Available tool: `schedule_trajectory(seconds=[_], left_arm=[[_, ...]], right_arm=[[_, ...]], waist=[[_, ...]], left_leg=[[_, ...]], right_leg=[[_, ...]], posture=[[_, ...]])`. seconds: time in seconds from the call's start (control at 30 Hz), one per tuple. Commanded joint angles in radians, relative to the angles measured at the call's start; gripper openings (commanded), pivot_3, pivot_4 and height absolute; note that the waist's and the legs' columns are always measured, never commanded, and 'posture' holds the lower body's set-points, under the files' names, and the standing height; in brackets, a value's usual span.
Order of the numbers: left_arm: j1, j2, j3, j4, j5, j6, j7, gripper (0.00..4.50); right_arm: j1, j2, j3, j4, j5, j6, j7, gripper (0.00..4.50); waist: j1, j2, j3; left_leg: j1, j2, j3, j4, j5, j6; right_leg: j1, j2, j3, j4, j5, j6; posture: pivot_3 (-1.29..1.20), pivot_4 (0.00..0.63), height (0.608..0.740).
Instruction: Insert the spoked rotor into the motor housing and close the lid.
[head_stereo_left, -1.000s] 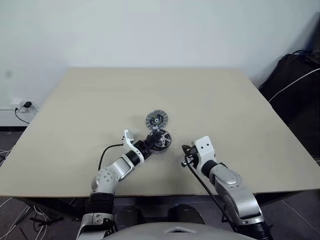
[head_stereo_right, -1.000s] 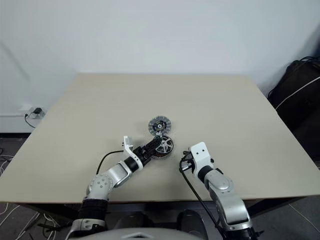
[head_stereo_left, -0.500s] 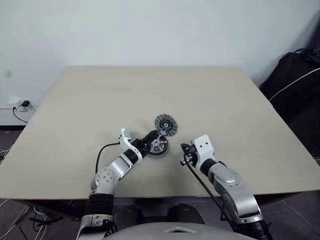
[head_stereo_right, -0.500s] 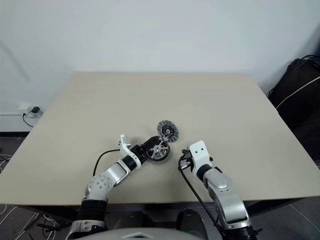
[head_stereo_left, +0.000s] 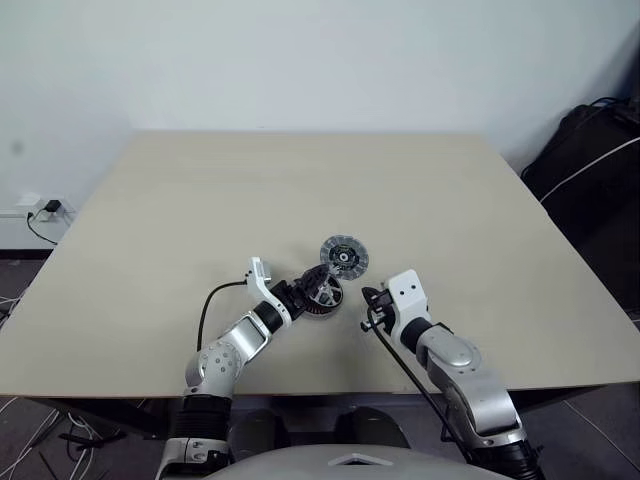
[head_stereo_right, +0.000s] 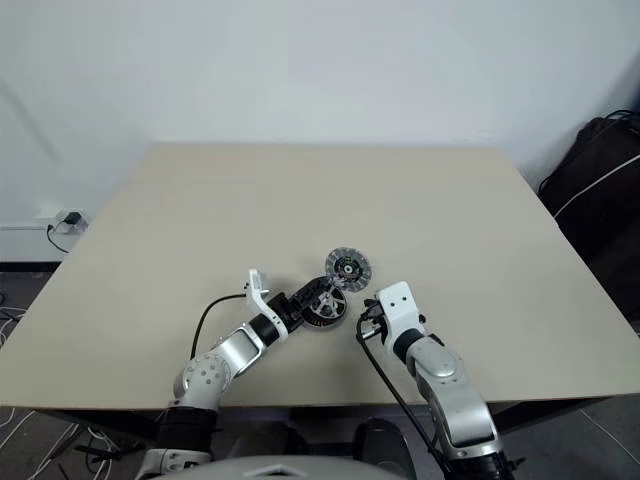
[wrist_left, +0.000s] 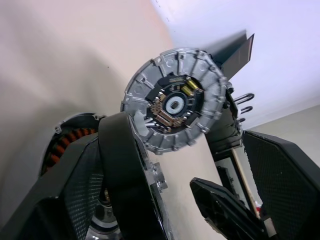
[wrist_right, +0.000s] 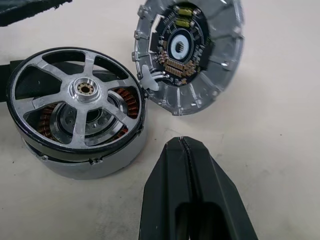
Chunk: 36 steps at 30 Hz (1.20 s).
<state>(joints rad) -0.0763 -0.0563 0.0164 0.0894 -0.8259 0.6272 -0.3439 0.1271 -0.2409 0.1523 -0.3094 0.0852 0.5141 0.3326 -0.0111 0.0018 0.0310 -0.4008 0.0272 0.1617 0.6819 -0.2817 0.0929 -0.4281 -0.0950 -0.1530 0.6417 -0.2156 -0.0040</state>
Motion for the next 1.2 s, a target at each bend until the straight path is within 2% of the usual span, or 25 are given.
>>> schedule_trajectory(seconds=[0.03,0.43,0.57,0.67,0.87,0.97,1.2], left_arm=[[-0.01,-0.041,-0.023,-0.053,0.023,-0.034,-0.024,4.47],[-0.028,-0.068,0.002,-0.014,0.128,-0.221,0.001,4.47],[-0.038,-0.067,0.017,0.016,0.253,-0.384,0.088,4.47],[-0.01,-0.015,-0.025,0.008,0.41,-0.534,0.108,4.47],[0.073,0.062,-0.049,-0.018,0.561,-0.689,0.067,4.47],[0.128,0.102,-0.034,-0.043,0.558,-0.707,0.034,3.89],[0.225,0.128,0.001,-0.103,0.549,-0.687,0.038,1.54]], right_arm=[[-0.007,0.001,0.002,-0.021,0.004,-0.011,0.002,0.0],[-0.009,0.001,-0.001,-0.017,0.004,-0.011,0.0,0.0],[-0.01,0.0,-0.003,-0.017,0.006,-0.011,0.003,0.0],[-0.009,-0.003,0.001,-0.032,0.012,-0.009,0.012,0.0],[-0.015,-0.014,0.019,-0.061,0.026,0.009,0.05,0.0],[-0.03,-0.013,0.046,-0.067,0.03,0.017,0.067,0.0],[-0.151,0.03,0.129,0.025,-0.016,0.023,0.048,0.0]], waist=[[0.0,0.0,0.0],[0.0,0.0,0.001],[0.001,0.0,0.001],[0.001,0.0,0.002],[0.001,0.0,0.002],[-0.001,0.001,0.003],[-0.001,0.004,0.006]], left_leg=[[0.0,0.0,0.0,0.0,0.0,0.0],[0.0,0.0,0.0,0.0,0.0,0.001],[0.0,0.0,0.0,0.0,-0.001,0.001],[0.0,0.0,0.0,0.0,-0.001,0.002],[-0.001,0.0,0.0,0.0,-0.001,0.002],[-0.001,0.0,0.0,-0.001,-0.003,0.005],[-0.001,0.0,0.001,0.0,-0.003,0.006]], right_leg=[[0.0,0.0,0.0,0.0,0.0,0.0],[0.0,0.0,0.0,0.0,0.0,0.0],[0.0,0.0,0.0,0.0,0.0,0.0],[0.0,0.0,0.0,0.0,0.0,0.0],[0.0,0.0,-0.001,-0.001,0.0,0.0],[-0.001,0.0,-0.001,-0.001,0.0,0.0],[-0.001,-0.002,-0.002,-0.001,0.0,0.001]], posture=[[0.0,0.0,0.74],[0.0,0.0,0.74],[0.0,0.0,0.74],[0.0,0.0,0.74],[0.0,0.0,0.74],[0.0,0.0,0.74],[0.0,0.0,0.74]])
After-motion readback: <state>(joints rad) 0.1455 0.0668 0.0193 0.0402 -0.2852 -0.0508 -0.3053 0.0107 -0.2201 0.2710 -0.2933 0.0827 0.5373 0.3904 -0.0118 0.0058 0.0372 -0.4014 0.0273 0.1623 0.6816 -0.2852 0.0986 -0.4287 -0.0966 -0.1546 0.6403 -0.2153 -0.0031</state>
